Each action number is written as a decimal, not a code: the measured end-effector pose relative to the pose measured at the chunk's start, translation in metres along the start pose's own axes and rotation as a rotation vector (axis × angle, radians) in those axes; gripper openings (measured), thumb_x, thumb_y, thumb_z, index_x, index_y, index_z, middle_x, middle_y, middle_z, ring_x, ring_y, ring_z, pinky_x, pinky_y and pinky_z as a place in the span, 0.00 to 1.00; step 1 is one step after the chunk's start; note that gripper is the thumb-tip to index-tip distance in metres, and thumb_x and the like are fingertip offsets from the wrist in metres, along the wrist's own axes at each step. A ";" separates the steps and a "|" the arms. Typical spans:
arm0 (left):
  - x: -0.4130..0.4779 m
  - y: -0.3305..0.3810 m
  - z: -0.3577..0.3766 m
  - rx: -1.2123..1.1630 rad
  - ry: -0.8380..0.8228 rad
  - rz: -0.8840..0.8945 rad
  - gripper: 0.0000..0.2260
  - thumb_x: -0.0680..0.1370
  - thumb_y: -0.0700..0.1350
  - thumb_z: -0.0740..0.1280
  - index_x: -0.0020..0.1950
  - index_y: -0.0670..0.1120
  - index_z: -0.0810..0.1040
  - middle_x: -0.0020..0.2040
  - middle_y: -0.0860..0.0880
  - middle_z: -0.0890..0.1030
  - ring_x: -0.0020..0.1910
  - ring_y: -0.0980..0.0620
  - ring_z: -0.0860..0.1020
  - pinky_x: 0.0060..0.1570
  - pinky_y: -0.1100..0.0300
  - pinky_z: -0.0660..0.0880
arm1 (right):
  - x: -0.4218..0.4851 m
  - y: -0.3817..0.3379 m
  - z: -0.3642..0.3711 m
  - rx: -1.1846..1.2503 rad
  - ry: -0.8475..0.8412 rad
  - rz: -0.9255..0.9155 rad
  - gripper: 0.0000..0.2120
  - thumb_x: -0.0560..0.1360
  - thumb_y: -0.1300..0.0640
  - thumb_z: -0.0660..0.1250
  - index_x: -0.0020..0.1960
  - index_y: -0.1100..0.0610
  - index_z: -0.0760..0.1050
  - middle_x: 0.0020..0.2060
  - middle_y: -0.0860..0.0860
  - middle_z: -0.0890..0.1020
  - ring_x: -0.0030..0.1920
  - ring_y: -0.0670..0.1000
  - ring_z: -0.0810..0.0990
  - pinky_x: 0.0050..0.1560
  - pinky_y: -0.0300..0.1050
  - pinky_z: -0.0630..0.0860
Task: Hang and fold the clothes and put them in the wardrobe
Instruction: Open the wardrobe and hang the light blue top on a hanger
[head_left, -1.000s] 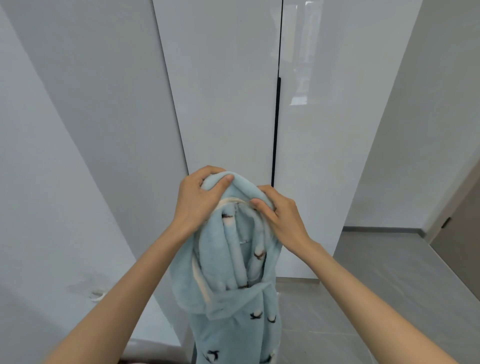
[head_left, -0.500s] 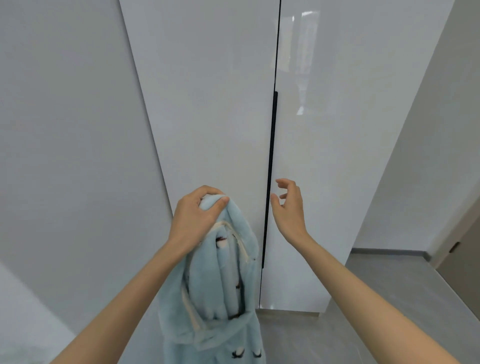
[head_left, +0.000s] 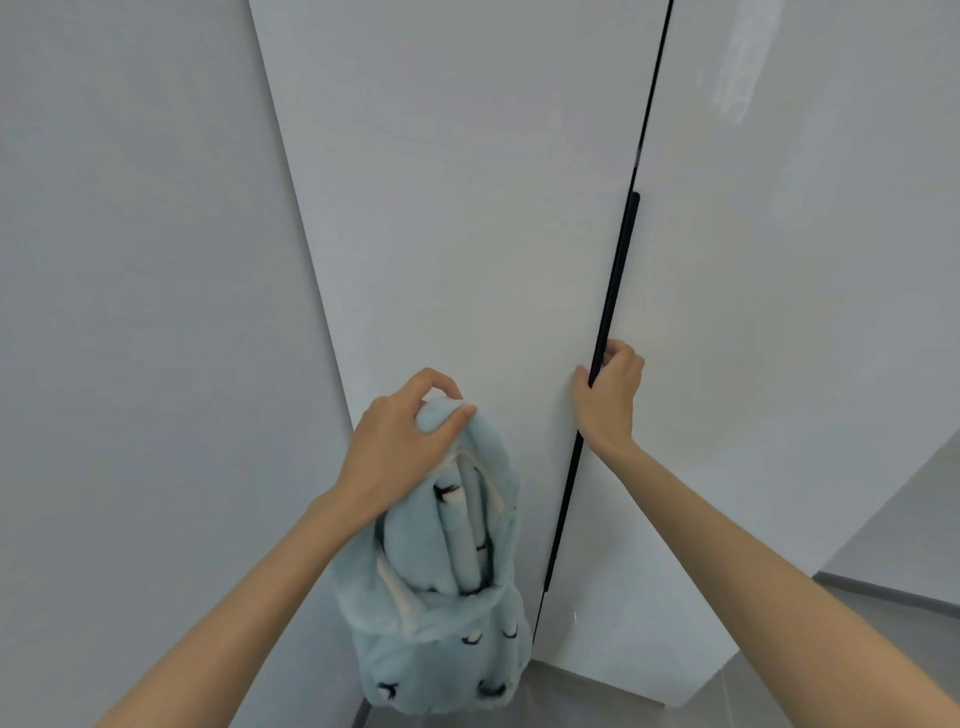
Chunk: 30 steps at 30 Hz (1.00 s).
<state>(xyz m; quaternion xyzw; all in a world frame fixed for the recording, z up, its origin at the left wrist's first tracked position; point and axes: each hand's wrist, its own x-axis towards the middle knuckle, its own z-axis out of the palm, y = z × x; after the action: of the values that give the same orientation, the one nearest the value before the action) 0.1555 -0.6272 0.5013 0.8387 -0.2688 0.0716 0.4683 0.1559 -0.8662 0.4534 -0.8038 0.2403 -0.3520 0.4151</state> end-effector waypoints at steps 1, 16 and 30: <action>0.004 -0.002 0.002 0.002 0.002 -0.004 0.06 0.74 0.56 0.69 0.45 0.57 0.74 0.32 0.53 0.80 0.30 0.55 0.75 0.35 0.54 0.75 | 0.001 0.001 0.003 0.007 0.022 -0.012 0.19 0.78 0.62 0.60 0.67 0.63 0.61 0.62 0.56 0.65 0.62 0.54 0.67 0.59 0.45 0.68; 0.018 -0.004 0.002 -0.016 -0.043 0.006 0.06 0.74 0.56 0.69 0.45 0.58 0.74 0.35 0.52 0.80 0.33 0.53 0.77 0.34 0.55 0.76 | -0.025 -0.011 -0.017 -0.007 0.047 0.060 0.15 0.74 0.53 0.68 0.53 0.57 0.63 0.50 0.50 0.68 0.48 0.52 0.71 0.47 0.45 0.69; -0.064 0.024 -0.021 -0.081 -0.180 0.171 0.06 0.74 0.56 0.68 0.45 0.57 0.73 0.31 0.48 0.76 0.29 0.54 0.71 0.32 0.59 0.69 | -0.174 -0.031 -0.113 -0.143 0.085 0.123 0.15 0.76 0.48 0.67 0.51 0.54 0.64 0.43 0.50 0.72 0.39 0.48 0.73 0.36 0.35 0.72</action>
<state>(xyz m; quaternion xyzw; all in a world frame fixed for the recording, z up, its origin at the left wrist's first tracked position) 0.0915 -0.5953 0.5070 0.7962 -0.3829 0.0249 0.4678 -0.0386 -0.7872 0.4619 -0.7994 0.3311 -0.3418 0.3669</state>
